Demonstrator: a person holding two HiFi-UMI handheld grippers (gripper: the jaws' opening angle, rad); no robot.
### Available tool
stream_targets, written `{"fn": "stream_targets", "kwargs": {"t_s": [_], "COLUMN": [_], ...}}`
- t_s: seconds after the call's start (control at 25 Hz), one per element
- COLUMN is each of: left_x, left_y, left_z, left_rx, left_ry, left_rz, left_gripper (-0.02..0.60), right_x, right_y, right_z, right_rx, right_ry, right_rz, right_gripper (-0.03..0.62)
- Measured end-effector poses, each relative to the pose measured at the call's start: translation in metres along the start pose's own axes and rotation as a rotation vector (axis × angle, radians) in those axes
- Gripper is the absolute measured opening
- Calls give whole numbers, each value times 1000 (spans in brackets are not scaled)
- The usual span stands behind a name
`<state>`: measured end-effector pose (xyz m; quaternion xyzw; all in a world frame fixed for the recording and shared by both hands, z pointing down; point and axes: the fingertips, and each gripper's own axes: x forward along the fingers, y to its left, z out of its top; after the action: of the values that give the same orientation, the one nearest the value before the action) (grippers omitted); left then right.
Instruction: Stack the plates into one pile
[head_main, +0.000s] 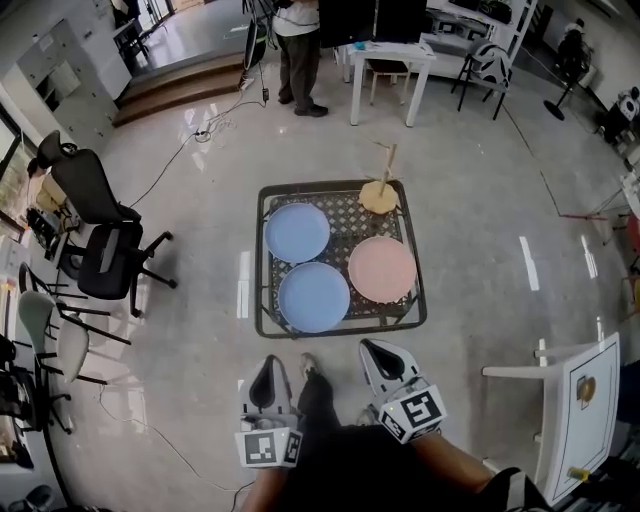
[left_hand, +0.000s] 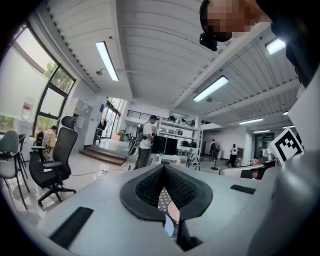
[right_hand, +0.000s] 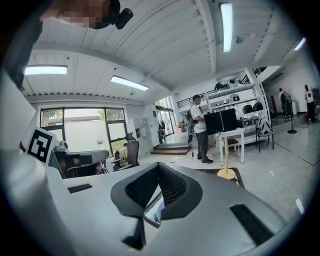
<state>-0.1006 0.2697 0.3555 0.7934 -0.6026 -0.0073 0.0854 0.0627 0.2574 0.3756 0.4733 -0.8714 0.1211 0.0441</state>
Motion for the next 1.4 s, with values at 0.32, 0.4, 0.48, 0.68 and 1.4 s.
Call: {"fn": "stream_targets", "kwargs": {"t_s": [0.32,0.4,0.48,0.68,1.4], "left_x": [69,82,93,115,204], "left_y": [71,83,95,117,142], "left_z": [16,15,13,0,-38], "left_rx": [-28,-28,-26,-29,-21], "left_ry": [6,19,29,91,189], "left_rz": [-36,-57,-81,-120,-138], "left_gripper": [15,15,15,15,15], "right_x": [92,110,126,157,223], "right_y": [1,1,2,2,-46], "right_z": [15,16,17,21,3], "right_rx": [-7,-15,-23,-26,-21], "right_ry": [30,36,37,54,119], "right_rz": [-49,-62,-80,-110,-131], "right_gripper": [8,8,8,8,8]}}
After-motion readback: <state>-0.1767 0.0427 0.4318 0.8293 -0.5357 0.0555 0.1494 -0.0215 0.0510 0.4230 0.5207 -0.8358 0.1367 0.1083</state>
